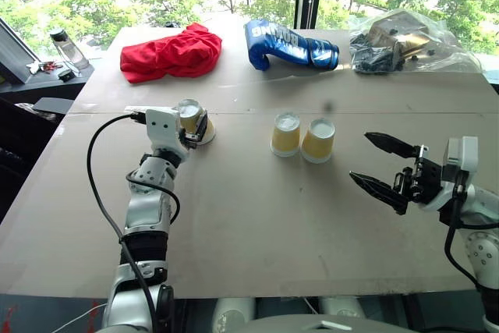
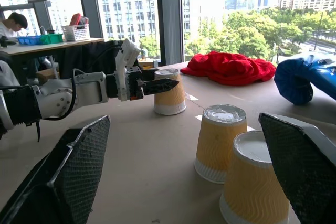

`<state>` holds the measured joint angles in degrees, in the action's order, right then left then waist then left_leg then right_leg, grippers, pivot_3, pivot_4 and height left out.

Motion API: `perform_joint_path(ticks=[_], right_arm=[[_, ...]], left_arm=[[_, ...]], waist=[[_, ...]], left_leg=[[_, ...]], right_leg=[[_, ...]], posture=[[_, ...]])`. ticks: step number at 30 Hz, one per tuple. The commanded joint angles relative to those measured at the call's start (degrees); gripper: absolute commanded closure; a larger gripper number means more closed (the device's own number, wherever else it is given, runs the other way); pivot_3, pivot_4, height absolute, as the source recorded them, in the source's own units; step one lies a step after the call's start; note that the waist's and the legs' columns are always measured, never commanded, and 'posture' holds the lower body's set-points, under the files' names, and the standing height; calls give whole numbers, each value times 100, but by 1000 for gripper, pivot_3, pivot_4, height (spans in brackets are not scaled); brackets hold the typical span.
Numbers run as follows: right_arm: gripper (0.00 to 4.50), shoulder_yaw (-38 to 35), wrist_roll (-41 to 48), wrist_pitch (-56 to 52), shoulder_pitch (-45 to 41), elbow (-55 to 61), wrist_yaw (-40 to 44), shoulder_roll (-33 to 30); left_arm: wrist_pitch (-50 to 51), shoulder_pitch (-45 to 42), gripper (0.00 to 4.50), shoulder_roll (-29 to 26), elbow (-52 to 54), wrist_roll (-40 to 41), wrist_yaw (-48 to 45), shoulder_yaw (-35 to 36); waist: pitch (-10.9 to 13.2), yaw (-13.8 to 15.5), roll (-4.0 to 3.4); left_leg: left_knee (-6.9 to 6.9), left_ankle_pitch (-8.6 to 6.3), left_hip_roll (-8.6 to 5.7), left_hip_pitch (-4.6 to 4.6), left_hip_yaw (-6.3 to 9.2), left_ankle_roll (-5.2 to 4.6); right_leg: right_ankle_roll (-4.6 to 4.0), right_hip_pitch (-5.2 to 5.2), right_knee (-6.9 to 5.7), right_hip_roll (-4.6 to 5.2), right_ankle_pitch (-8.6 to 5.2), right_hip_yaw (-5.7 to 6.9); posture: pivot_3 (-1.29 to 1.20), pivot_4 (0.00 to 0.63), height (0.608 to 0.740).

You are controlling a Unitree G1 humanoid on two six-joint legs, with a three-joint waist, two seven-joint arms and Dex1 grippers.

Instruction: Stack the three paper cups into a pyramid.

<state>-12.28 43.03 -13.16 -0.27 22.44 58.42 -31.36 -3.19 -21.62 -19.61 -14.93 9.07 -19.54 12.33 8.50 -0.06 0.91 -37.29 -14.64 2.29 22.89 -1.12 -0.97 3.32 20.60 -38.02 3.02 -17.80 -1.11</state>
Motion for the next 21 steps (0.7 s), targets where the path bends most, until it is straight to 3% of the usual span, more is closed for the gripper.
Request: perform_joint_path(ticks=[1,10,21], right_arm=[[0,-114,131,112,-14,229,2,17],[0,-91,135,105,-62,235,-67,57],[0,-739,423,94,-100,-106,-401,104]], left_arm=[[-61,-70,2140,-46,208,-31,-4,-69],[229,-199,2140,-151,719,11,-51,-142],[2043,-1637,2140,-172,1392,1008,-1686,-1058]], waist=[[0,-1,0],[0,0,0],[1,84,1]], left_leg=[[0,0,0,0,0,0],[0,0,1,0,0,0],[-5,14,-10,7,0,24]], right_leg=[[0,0,0,0,0,0],[0,0,0,0,0,0],[0,0,2,-3,0,2]], posture=[[0,150,740],[0,150,740],[0,150,740]])
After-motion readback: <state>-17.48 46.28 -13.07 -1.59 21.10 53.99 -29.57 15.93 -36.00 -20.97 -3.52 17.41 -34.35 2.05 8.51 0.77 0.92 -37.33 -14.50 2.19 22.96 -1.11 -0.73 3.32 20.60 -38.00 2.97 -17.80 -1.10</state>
